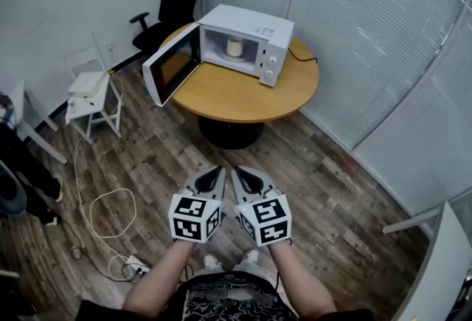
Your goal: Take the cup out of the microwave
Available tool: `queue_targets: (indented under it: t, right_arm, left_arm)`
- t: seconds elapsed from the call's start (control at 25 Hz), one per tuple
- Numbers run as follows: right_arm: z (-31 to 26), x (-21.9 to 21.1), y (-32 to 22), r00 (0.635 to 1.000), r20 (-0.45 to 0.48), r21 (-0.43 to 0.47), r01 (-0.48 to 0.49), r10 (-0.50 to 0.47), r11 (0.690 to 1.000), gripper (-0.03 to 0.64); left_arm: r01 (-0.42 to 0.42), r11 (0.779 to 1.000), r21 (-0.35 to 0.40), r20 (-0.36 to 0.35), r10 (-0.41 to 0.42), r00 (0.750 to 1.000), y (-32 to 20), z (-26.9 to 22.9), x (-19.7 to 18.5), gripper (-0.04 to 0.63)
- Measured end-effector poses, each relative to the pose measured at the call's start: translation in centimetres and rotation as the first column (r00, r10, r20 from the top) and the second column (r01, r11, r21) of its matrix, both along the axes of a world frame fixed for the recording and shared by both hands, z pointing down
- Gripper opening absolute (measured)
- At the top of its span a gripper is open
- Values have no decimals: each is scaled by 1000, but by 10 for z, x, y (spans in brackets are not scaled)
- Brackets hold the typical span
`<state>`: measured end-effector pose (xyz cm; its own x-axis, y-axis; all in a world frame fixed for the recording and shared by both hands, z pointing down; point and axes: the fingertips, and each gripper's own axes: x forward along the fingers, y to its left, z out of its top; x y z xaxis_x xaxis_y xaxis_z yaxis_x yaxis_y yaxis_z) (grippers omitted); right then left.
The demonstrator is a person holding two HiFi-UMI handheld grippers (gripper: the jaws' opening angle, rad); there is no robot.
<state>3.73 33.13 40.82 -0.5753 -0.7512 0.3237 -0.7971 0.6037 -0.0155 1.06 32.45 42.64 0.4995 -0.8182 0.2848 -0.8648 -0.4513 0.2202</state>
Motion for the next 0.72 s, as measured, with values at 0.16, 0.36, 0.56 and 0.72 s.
queue_targets:
  t: [0.16, 0.36, 0.56, 0.72]
  right_arm:
    - [2, -13, 4, 1000, 0, -6, -24, 24, 1000, 15]
    - [3, -29, 3, 999, 0, -5, -43, 43, 999, 15]
    - [4, -36, -3, 998, -2, -9, -55, 55, 998, 15]
    - [7, -34, -12, 998, 6, -11, -61, 61, 998, 16]
  left_arm:
    - [-11, 1000, 0, 0, 11, 1000, 7, 1, -13, 9]
    - [-21, 1000, 3, -5, 21, 1000, 4, 3, -27, 9]
    - [-25, 1000, 10, -10, 25, 1000, -6, 2, -34, 9]
    - [-23, 1000, 13, -14, 24, 1000, -17, 1, -32, 9]
